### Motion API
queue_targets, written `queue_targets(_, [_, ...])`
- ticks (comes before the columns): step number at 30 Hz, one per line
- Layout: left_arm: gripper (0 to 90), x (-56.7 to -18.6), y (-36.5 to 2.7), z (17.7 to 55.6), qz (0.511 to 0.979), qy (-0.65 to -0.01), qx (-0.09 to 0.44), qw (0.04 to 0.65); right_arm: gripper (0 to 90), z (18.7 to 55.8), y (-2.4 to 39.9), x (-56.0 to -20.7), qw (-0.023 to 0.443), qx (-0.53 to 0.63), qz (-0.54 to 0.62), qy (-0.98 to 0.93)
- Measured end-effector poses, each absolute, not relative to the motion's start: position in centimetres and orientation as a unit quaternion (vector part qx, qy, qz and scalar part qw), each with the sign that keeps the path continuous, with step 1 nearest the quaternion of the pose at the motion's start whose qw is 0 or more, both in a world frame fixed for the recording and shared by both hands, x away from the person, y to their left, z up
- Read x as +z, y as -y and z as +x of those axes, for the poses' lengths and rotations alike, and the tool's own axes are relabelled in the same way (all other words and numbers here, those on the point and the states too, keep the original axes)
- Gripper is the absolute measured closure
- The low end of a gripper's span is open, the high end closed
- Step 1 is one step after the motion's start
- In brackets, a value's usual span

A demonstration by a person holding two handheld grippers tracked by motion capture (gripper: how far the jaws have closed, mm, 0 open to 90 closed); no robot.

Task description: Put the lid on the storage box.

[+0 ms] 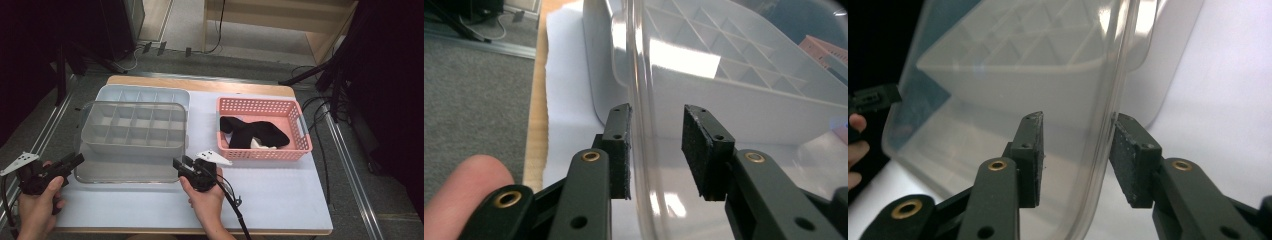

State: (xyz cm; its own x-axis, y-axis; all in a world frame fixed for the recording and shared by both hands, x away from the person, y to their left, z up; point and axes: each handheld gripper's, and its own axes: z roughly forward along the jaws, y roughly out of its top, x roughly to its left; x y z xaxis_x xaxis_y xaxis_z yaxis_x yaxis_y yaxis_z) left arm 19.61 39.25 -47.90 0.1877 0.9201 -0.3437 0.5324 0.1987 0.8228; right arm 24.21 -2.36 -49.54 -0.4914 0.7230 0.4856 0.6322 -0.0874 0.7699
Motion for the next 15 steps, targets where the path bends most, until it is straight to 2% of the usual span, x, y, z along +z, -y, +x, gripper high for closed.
queue_targets(4, [64.4, -48.6, -39.0, 19.8, 0.606, -0.610, 0.198, 0.471, 65.2, 24.4, 2.3, -50.2, 0.048, 0.527, 0.504, -0.683])
queue_targets(9, [61.1, -48.6, -39.1, 19.9, 0.611, -0.604, 0.199, 0.472, 61.3, 24.5, 2.2, -50.7, 0.039, 0.526, 0.490, -0.695])
queue_targets(15, [64.6, -48.8, -39.3, 19.3, 0.609, -0.601, 0.200, 0.478, 62.9, 24.3, 2.3, -50.9, 0.031, 0.520, 0.491, -0.698])
